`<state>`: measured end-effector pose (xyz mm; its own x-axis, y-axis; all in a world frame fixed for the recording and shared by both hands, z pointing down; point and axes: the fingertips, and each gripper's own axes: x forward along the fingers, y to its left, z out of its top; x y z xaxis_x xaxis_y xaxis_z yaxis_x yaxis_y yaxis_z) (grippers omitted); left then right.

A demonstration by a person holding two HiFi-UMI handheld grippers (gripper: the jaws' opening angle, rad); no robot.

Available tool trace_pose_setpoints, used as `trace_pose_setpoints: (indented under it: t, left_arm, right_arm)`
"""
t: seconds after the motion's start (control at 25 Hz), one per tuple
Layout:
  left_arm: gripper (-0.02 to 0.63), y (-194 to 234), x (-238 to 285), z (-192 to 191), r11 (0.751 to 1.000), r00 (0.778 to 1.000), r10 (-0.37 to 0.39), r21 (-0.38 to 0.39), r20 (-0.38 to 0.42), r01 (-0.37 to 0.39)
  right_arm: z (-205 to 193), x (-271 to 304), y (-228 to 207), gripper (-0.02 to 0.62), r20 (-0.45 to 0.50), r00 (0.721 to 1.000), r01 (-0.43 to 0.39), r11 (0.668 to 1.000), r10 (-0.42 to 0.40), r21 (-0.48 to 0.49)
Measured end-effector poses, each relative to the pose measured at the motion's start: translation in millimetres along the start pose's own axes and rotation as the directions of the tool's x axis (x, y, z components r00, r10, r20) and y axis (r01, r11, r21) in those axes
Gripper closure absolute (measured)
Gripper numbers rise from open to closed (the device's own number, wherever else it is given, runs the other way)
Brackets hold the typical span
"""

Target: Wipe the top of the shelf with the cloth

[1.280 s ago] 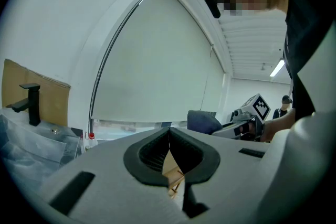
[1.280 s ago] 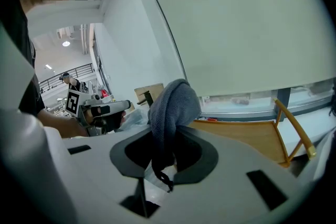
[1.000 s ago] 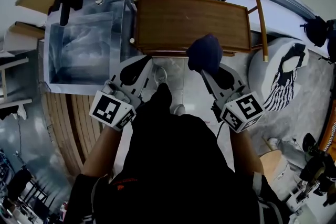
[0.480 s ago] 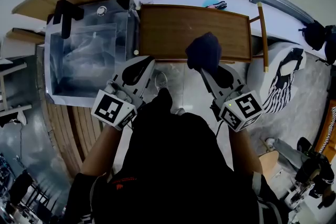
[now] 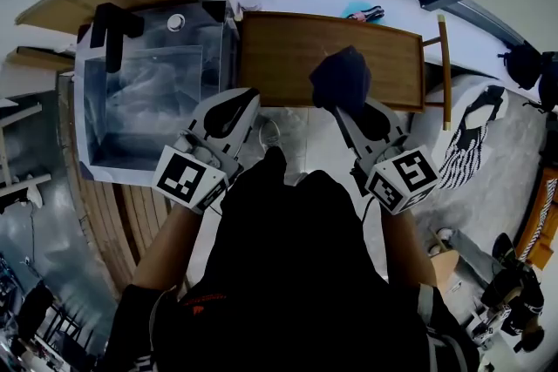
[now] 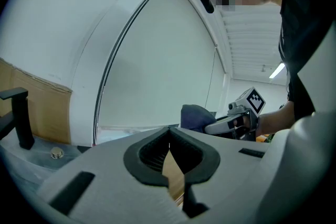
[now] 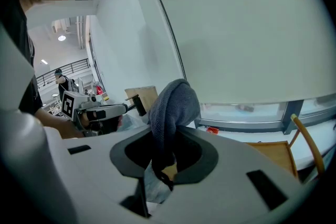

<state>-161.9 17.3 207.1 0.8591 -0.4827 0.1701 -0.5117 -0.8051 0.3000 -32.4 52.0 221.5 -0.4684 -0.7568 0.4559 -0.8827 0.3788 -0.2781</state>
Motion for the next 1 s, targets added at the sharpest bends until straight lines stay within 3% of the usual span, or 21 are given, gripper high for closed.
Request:
trace_pose_setpoints:
  t: [0.68, 1.0]
  left_arm:
    - [0.588, 24.5, 10.8, 2.2, 1.0, 1.0, 0.023, -0.003, 0.002, -0.023]
    - [0.588, 29.9, 36.7, 2.3, 0.996, 0.996, 0.092, 0.009, -0.005, -0.092]
  right_arm:
    - [7.4, 28.9, -11.3, 0.518, -0.023, 1.0, -0.007, 1.0, 0.007, -0.015]
    - [8.4, 42.7, -40.8, 0.518, -0.046, 0.997, -0.064, 0.997, 0.062, -0.048]
